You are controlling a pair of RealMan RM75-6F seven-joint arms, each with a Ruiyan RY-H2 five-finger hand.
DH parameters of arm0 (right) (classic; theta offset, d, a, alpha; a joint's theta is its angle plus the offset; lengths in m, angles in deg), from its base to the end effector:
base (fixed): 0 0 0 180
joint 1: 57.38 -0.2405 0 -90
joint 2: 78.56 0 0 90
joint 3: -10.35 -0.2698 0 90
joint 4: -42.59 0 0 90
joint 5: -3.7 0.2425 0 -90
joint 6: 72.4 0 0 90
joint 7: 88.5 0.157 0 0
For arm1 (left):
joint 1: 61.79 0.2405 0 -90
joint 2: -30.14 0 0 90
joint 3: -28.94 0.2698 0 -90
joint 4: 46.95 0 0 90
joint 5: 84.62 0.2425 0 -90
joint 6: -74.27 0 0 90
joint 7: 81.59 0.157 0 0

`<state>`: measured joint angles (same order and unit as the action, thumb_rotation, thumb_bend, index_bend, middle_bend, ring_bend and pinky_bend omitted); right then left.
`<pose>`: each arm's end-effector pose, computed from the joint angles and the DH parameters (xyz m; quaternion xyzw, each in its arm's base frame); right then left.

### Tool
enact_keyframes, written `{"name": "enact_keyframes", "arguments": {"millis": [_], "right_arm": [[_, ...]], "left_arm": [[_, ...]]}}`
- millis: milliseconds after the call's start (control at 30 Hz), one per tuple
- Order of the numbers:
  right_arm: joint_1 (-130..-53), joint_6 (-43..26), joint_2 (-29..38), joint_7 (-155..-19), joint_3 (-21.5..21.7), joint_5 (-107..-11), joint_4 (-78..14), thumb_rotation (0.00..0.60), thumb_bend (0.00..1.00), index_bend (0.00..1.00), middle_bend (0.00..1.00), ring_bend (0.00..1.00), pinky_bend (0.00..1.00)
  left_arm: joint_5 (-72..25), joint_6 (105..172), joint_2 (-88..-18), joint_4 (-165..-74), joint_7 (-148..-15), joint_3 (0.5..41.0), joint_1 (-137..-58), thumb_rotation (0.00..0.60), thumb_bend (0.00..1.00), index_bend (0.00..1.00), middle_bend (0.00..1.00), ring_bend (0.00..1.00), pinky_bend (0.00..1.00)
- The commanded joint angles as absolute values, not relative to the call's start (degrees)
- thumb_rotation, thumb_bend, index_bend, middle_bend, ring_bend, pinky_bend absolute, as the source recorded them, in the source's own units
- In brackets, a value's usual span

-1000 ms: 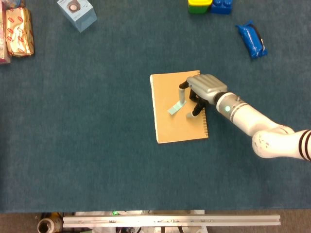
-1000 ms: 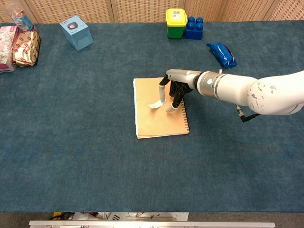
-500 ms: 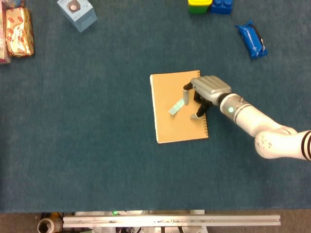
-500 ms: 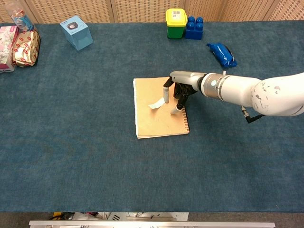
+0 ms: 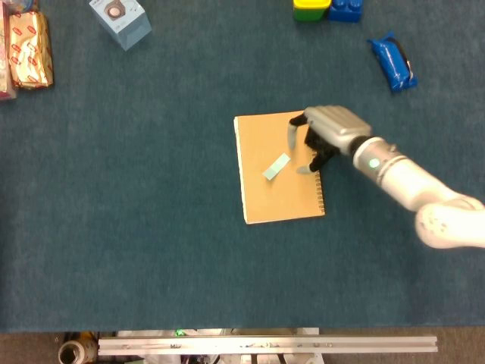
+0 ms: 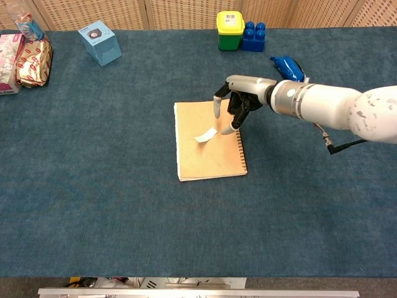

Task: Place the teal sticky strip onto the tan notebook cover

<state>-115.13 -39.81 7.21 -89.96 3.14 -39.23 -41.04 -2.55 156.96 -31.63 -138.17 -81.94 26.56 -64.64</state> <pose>-0.1253 -0.3917 -0.0865 0.7202 -0.5771 0.2824 0.2618 -0.3642 0.1834 0.1499 -0.5825 -0.4103 -0.3378 0.6150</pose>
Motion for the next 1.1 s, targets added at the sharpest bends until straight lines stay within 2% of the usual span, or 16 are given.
{"name": "enact_keyframes", "arguments": {"millis": [33, 100, 167, 233, 333, 400, 467, 567, 733, 800, 867, 933, 1033, 1100], "right_arm": [[-110.2, -32.5, 2.1, -87.6, 1.5, -44.6, -46.9, 0.6, 0.12, 0.52, 0.93, 1.0, 1.0], [-107.4, -27.5, 0.2, -87.0, 1.2, -47.5, -49.2, 0.6, 0.18, 0.51, 0.88, 0.99, 1.0], [-104.2, -21.9, -1.7, -86.1, 1.0, -50.7, -51.6, 0.6, 0.25, 0.51, 0.82, 0.93, 1.0], [-101.8, -17.8, -3.4, -85.7, 0.9, -53.0, -53.4, 0.6, 0.38, 0.51, 0.75, 0.83, 1.0], [-98.1, -12.0, -7.2, -86.6, 1.5, -56.4, -56.4, 0.6, 0.5, 0.51, 0.69, 0.76, 1.0], [-96.3, -9.4, -9.0, -87.8, 2.0, -57.6, -57.6, 0.6, 0.54, 0.51, 0.68, 0.74, 1.0], [-94.5, -7.2, -10.8, -89.1, 2.5, -58.3, -58.9, 0.6, 0.58, 0.51, 0.68, 0.74, 1.0], [-92.5, -5.3, -12.7, -89.9, 2.8, -59.2, -60.2, 0.6, 0.66, 0.51, 0.68, 0.74, 1.0], [-92.1, -7.5, -15.2, -92.8, 4.0, -60.6, -61.1, 0.6, 0.8, 0.51, 0.7, 0.83, 1.0], [-92.8, -9.4, -15.6, -94.6, 4.6, -62.0, -60.7, 0.6, 0.87, 0.51, 0.76, 0.91, 1.0], [-94.2, -12.9, -15.9, -96.5, 5.6, -63.5, -60.0, 0.6, 0.95, 0.5, 0.87, 0.98, 1.0], [-96.5, -18.2, -16.4, -98.7, 6.7, -64.5, -59.2, 0.6, 1.0, 0.44, 0.98, 1.0, 1.0], [-100.3, -25.8, -16.6, -102.2, 7.7, -63.7, -58.7, 0.6, 1.0, 0.33, 1.0, 1.0, 1.0], [-103.1, -31.0, -15.7, -103.9, 7.8, -61.7, -58.1, 0.6, 1.0, 0.3, 1.0, 1.0, 1.0]], "left_arm": [[-0.2, 154.9, -30.0, -138.9, -82.8, 26.9, -66.6, 0.6, 0.24, 0.03, 0.18, 0.21, 0.11], [0.9, 153.3, -28.9, -139.5, -83.6, 27.0, -67.9, 0.6, 0.24, 0.04, 0.24, 0.3, 0.2], [2.2, 150.9, -27.6, -140.2, -84.5, 27.0, -69.8, 0.6, 0.24, 0.06, 0.32, 0.41, 0.35], [3.3, 148.6, -26.5, -140.8, -84.9, 27.0, -71.8, 0.6, 0.24, 0.07, 0.39, 0.49, 0.47], [5.9, 144.6, -25.4, -141.7, -85.1, 26.7, -75.7, 0.6, 0.24, 0.08, 0.49, 0.6, 0.62], [7.2, 142.6, -25.2, -142.0, -85.3, 26.5, -77.9, 0.6, 0.28, 0.08, 0.55, 0.65, 0.67], [8.6, 140.2, -25.2, -142.1, -85.5, 26.5, -80.2, 0.6, 0.37, 0.08, 0.63, 0.72, 0.73], [9.9, 136.9, -25.5, -142.3, -85.2, 26.6, -83.2, 0.6, 0.43, 0.08, 0.71, 0.79, 0.79], [9.6, 135.9, -26.4, -142.5, -84.0, 26.5, -84.9, 0.6, 0.44, 0.08, 0.76, 0.83, 0.83], [9.3, 136.7, -26.7, -142.4, -83.7, 26.6, -84.7, 0.6, 0.44, 0.08, 0.77, 0.84, 0.83], [9.0, 137.7, -27.0, -142.2, -83.2, 26.7, -84.3, 0.6, 0.44, 0.08, 0.77, 0.84, 0.83], [8.7, 138.5, -27.2, -142.1, -82.7, 26.9, -83.9, 0.6, 0.44, 0.08, 0.77, 0.84, 0.83], [8.5, 139.4, -27.3, -142.2, -82.4, 27.2, -83.5, 0.6, 0.44, 0.08, 0.75, 0.82, 0.83], [8.5, 140.3, -27.5, -142.1, -82.3, 27.4, -83.2, 0.6, 0.44, 0.08, 0.75, 0.82, 0.83]]}}
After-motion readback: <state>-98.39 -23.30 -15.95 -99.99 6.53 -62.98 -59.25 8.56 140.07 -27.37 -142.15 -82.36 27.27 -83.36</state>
